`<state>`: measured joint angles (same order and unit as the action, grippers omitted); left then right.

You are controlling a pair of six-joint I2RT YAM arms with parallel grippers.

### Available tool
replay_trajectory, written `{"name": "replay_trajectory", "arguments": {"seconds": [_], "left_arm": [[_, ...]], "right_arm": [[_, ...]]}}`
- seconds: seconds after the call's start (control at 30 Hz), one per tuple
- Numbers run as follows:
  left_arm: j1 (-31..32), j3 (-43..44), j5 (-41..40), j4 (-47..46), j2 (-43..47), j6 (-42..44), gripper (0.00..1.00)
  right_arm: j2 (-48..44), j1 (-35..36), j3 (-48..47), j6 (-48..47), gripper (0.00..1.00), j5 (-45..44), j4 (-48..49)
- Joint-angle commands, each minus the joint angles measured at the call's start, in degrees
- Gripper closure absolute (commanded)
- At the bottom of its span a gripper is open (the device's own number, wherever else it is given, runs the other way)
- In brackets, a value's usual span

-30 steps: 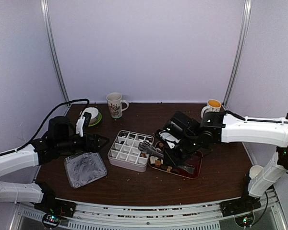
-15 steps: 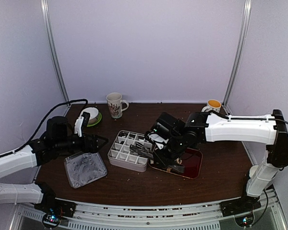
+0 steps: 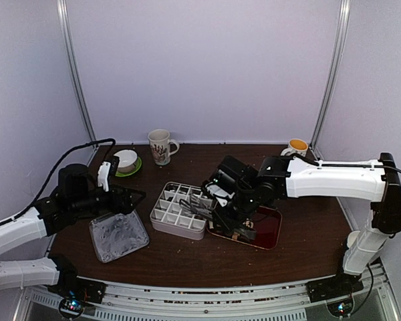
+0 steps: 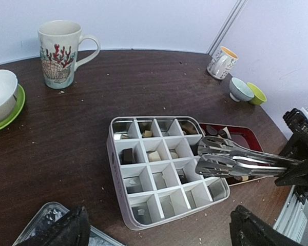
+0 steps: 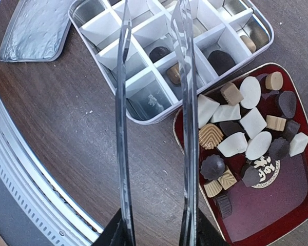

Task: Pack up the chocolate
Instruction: Place the fake chocolate in the empty pocket of the box.

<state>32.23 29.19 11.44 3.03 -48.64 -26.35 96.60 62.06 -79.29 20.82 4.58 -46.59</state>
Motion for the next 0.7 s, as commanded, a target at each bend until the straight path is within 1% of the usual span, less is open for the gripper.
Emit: {"name": "replay_trajectory", "arguments": {"seconds": [0.0,0.13,0.23,0.33,0.67], "left_arm": [[-3.16,-1.33,-5.03,-0.65,0.51,2.09,0.02],[-6.70,-2.28,-6.72,-1.81,-0.22,2.09,0.02],[-9.01,-3.05,-11.23,-2.49,-0.63,2.40,0.03],[-9.91,-3.84,-16.85,-3.44,0.03,4.36,0.03],[-10.82,-2.92,-28.51,-4.95,1.60,14.19,0.02]], "right_arm": [[-4.34,0.12,1.74,-0.35,0.62,-3.43,1.93],[-6.94,-0.42,4.89,-0.21,0.63,-4.41,1.75],[-9.73,-1.14,8.17,0.67,0.63,-4.47,2.82],[-12.94,-1.61,11.46,1.53,0.63,-4.54,3.84],[-23.34,-3.80,21.00,2.85,0.63,-4.40,3.26]]}}
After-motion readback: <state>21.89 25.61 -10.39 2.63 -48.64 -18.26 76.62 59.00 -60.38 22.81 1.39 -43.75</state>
